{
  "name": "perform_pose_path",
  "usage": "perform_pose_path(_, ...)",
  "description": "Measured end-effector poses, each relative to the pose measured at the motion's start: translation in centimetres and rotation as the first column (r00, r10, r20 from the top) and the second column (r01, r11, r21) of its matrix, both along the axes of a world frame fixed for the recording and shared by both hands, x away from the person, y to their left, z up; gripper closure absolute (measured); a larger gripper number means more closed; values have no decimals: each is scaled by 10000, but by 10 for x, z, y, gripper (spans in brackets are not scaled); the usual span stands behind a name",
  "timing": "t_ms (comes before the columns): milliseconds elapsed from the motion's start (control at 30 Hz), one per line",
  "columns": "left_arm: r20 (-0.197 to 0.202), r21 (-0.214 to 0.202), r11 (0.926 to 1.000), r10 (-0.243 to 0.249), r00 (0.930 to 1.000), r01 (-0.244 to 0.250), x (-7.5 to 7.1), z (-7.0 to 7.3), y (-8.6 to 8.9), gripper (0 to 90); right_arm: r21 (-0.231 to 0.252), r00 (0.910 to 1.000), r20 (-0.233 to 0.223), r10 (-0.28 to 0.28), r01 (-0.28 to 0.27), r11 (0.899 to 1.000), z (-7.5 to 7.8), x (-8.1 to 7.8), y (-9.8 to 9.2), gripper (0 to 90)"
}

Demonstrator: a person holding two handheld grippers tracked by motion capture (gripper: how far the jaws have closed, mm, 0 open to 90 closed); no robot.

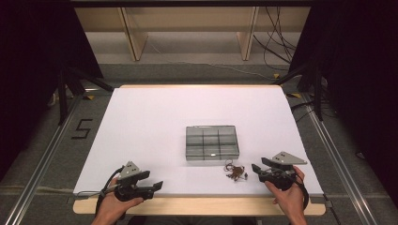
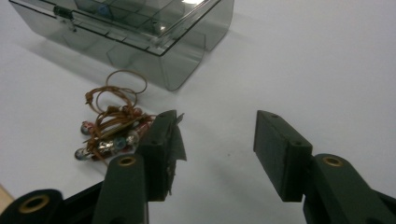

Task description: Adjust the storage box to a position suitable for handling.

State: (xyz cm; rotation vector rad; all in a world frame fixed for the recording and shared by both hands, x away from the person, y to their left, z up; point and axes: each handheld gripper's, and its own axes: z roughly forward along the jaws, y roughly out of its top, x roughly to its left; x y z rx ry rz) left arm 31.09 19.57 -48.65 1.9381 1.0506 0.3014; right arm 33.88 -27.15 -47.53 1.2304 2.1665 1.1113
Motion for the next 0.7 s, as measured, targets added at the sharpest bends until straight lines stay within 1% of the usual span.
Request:
perform_pose_path(33, 62, 193, 9997, -134, 9999, 133, 3, 2, 1, 371, -109, 9999, 42, -116, 117, 9999, 1, 2, -1, 560)
perform_pose_path(67, 43, 44, 10000, -68, 10000, 68, 6, 3, 0, 396, 36, 9999, 103, -127, 127, 9999, 1, 5, -1, 584)
perform_pose_path(100, 25, 187, 9997, -163, 9999, 163, 9, 4, 1, 413, -109, 9994, 225, -273, 276, 9996, 2, 8, -2, 601)
perform_pose_path(133, 72, -5, 10000, -71, 9999, 71, 12, 4, -1, 438, 5, 9997, 76, -233, 233, 9997, 2, 11, -1, 619)
perform_pose_path(167, 157, 129, 9997, -208, 9997, 206, 19, 4, -1, 507, -10, 9997, 135, -219, 219, 9998, 2, 17, -1, 649)
perform_pose_path(200, 157, 129, 9997, -208, 9997, 206, 19, 4, -1, 535, -10, 9997, 135, -219, 219, 9998, 2, 17, -1, 649)
perform_pose_path(233, 232, 155, 9997, -204, 9995, 201, 26, 2, -5, 581, -141, 9998, 125, -169, 171, 9998, 2, 22, 1, 673)
perform_pose_path(267, 232, 155, 9997, -204, 9995, 201, 26, 2, -5, 605, -141, 9998, 125, -169, 171, 9998, 2, 22, 1, 673)
perform_pose_path(300, 262, 290, 9994, -215, 9994, 208, 30, 1, -8, 605, -67, 9999, 20, -150, 150, 9999, 1, 24, 2, 684)
perform_pose_path(333, 257, 425, 9989, -208, 9995, 197, 32, 1, -10, 642, -220, 9999, 72, -125, 126, 9997, 1, 27, 4, 700)
perform_pose_path(367, 235, 699, 9966, -459, 9987, 442, 36, 1, -11, 669, -400, 9998, 123, -136, 141, 9991, 1, 29, 4, 713)
perform_pose_path(400, 290, 462, 9985, -320, 9991, 307, 40, -1, -17, 691, -341, 9999, 51, -139, 140, 9993, 1, 31, 7, 734)
perform_pose_path(433, 174, 750, 9959, -514, 9985, 499, 43, 0, -17, 736, -341, 9999, 54, -118, 120, 9993, 1, 34, 9, 766)
perform_pose_path(467, 210, 766, 9959, -490, 9986, 473, 48, -1, -20, 765, -287, 9999, 4, -107, 107, 9995, 1, 36, 11, 789)
perform_pose_path(500, 171, 889, 9951, -460, 9988, 443, 51, -1, -20, 796, -268, 10000, -36, -39, 38, 9996, 0, 40, 11, 813)
perform_pose_path(567, 199, 898, 9953, -375, 9991, 355, 59, -1, -23, 840, -172, 9998, -184, -66, 63, 9998, -1, 45, 14, 844)
perform_pose_path(600, 253, 961, 9949, -317, 9992, 291, 62, -1, -24, 861, -179, 9999, -152, 34, -37, 9998, -4, 51, 15, 859)
perform_pose_path(633, 264, 999, 9946, -315, 9992, 287, 65, 0, -25, 876, -103, 9994, -336, 47, -50, 9999, -4, 53, 16, 866)
perform_pose_path(667, 295, 1002, 9948, -206, 9994, 176, 68, 0, -27, 884, -127, 9994, -340, -22, 18, 9999, -5, 56, 16, 870)
perform_pose_path(700, 341, 844, 9962, -222, 9992, 193, 71, -1, -29, 887, -93, 9993, -365, 56, -60, 9999, -5, 59, 17, 876)
